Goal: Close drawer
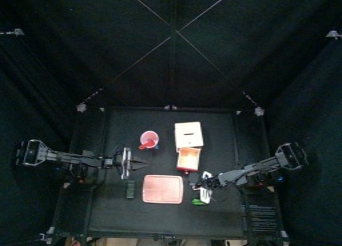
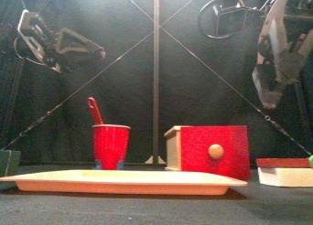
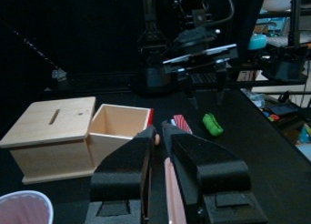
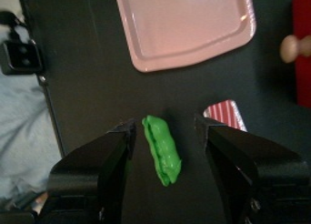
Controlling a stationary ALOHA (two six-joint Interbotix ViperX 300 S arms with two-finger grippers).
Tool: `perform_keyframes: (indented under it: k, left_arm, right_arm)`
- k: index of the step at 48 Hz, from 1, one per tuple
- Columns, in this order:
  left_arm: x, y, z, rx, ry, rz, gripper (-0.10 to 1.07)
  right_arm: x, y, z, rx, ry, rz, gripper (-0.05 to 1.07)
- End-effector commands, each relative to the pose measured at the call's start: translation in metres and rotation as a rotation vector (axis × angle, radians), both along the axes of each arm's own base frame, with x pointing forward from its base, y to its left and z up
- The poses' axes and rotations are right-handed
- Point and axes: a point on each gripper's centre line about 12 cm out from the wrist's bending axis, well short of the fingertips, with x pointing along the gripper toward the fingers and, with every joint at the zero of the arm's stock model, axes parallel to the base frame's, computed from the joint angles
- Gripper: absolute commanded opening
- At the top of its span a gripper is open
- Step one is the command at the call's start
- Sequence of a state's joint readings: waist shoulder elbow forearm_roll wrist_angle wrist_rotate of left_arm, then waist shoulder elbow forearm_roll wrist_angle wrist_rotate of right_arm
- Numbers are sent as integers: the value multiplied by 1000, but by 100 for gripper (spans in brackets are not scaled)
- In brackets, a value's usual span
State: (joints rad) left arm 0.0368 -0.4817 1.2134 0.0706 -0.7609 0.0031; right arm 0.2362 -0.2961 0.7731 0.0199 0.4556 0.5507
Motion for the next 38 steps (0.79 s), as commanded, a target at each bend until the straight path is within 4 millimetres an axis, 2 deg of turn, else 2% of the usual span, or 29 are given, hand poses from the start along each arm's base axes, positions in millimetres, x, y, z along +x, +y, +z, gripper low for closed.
perform_keyframes:
  k: [1, 8, 18, 30, 38]
  left_arm:
    - [9, 0, 13, -4, -43, 0, 61]
    - [22, 4, 21, -35, -60, 28, 60]
    - [68, 20, 29, -131, -65, 125, 55]
    - [126, 65, 42, -199, -83, 268, 49]
    - [158, 93, 39, -229, -9, 323, 48]
  right_arm:
    - [-3, -13, 19, 36, -141, -45, 87]
    - [-12, -28, 17, 38, -251, -81, 87]
    - [-11, -29, 6, 19, -300, -60, 83]
    - [-6, -31, -19, -36, -224, -31, 61]
    - [-3, -31, -32, -67, -188, -5, 51]
